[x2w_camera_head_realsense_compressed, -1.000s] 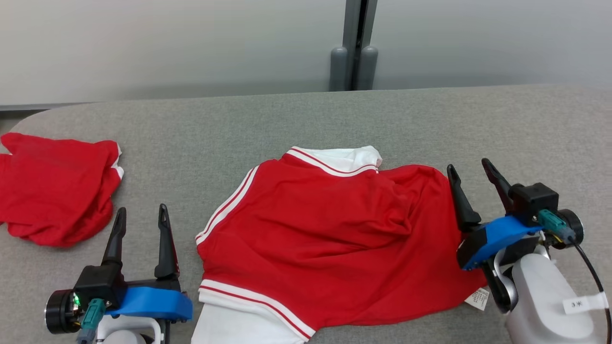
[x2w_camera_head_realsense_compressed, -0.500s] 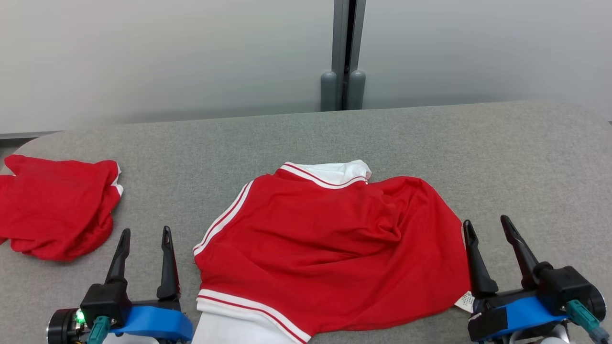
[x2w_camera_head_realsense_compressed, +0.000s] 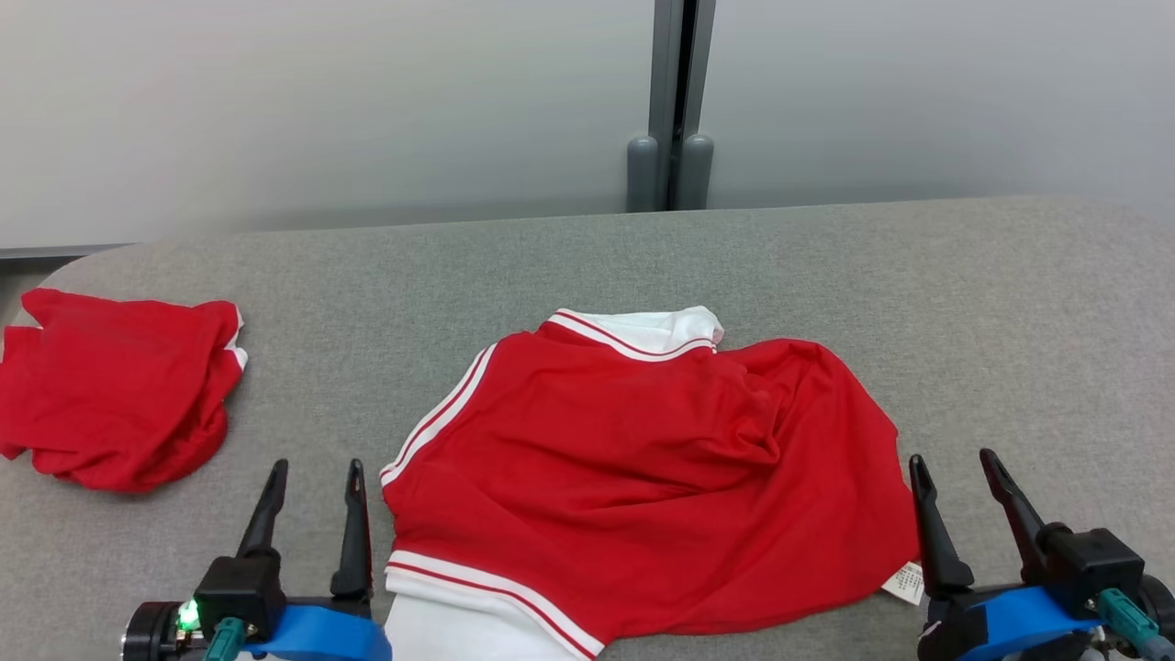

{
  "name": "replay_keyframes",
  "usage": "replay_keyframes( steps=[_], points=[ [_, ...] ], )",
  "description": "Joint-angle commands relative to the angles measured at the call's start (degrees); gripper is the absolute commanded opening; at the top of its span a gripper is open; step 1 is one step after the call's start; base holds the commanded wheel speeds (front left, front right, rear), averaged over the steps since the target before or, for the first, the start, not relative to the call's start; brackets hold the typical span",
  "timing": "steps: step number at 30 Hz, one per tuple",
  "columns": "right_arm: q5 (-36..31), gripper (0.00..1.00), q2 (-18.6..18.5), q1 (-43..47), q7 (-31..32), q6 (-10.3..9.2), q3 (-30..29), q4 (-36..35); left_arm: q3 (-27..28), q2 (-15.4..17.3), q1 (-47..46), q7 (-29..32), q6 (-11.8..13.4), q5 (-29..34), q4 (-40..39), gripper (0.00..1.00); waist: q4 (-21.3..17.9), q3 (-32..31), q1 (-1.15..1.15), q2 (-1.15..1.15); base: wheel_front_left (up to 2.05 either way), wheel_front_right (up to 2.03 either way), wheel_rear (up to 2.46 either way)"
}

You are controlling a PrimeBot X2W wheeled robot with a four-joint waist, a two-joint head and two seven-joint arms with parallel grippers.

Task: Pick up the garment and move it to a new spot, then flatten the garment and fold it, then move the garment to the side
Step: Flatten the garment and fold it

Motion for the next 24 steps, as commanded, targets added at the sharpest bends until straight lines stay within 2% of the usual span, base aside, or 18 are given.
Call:
replay_keyframes(
  steps=[1, 10, 24],
  points=[
    [0.02, 1.00, 0.03, 0.77, -0.18, 0.01, -0.41, 0.39, -0.16, 0.36, 0.36, -0.16, -0.26, 0.22, 0.24, 1.00, 0.15, 0.17, 0.00, 0.00, 0.00, 0.00, 0.00],
    [-2.15, 1.00, 0.01, -1.31, -1.84, 0.01, -4.80, 12.29, -5.41, 1.95, 2.87, -0.16, -1.95, 1.31, 4.83, 1.00, 1.07, 1.68, 0.00, 0.00, 0.00, 0.00, 0.00],
    [-3.12, 1.00, 0.01, -4.64, -3.66, 0.01, -5.56, 24.00, -10.47, 3.07, 5.80, -0.16, -2.66, 0.10, 10.64, 1.00, 2.08, 3.26, 0.00, 0.00, 0.00, 0.00, 0.00]
  ],
)
